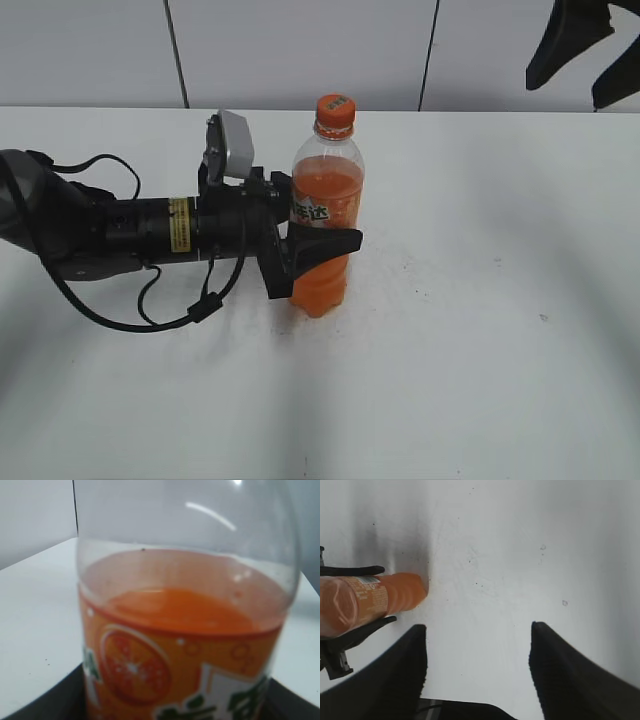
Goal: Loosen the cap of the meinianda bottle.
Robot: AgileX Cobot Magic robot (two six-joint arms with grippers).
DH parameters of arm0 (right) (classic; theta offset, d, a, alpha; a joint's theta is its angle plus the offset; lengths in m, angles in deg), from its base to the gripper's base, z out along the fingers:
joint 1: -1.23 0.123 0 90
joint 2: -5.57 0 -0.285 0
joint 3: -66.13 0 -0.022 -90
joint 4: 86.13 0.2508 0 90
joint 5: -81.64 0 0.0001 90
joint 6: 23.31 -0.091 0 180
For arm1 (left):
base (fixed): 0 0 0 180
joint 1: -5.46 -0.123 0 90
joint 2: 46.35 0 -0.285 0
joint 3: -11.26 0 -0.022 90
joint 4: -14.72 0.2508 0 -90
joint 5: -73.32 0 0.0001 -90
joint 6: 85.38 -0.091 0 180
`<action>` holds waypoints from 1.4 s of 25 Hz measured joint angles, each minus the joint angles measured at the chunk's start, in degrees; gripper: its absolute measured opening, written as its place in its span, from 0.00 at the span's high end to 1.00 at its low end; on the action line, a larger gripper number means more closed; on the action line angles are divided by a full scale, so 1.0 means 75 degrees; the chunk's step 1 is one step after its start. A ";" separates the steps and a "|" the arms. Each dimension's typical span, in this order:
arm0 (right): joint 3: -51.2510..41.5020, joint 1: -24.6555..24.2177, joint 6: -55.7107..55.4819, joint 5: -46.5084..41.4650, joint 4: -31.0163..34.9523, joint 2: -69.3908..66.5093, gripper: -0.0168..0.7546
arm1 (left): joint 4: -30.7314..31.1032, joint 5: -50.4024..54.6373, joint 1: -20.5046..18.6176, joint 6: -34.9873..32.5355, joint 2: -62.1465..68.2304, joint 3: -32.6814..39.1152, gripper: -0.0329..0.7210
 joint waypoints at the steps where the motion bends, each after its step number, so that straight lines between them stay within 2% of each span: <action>1: 0.0093 0.0083 -0.0236 -0.0064 -0.0071 -0.0041 0.38 | 0.0000 0.0000 0.0000 0.0000 0.0000 0.0000 0.40; 6: 0.1028 0.1010 -0.1446 -0.0254 -0.1080 -0.0569 0.44 | 0.0057 -0.0015 0.0000 -0.0007 0.0000 0.0000 0.40; 11: 0.2072 0.1760 -0.1867 -0.0254 -0.1106 -0.1224 0.45 | 0.0066 -0.0015 0.0000 -0.0007 0.0000 0.0000 0.40; 18: 0.2468 0.2518 -0.2325 -0.0254 -0.1154 -0.1773 0.45 | 0.0073 -0.0015 0.0000 -0.0007 0.0000 0.0000 0.40; 35: 0.2662 0.3566 -0.2930 -0.0278 -0.1614 -0.2223 0.45 | 0.0074 -0.0015 0.0000 -0.0007 0.0000 0.0000 0.40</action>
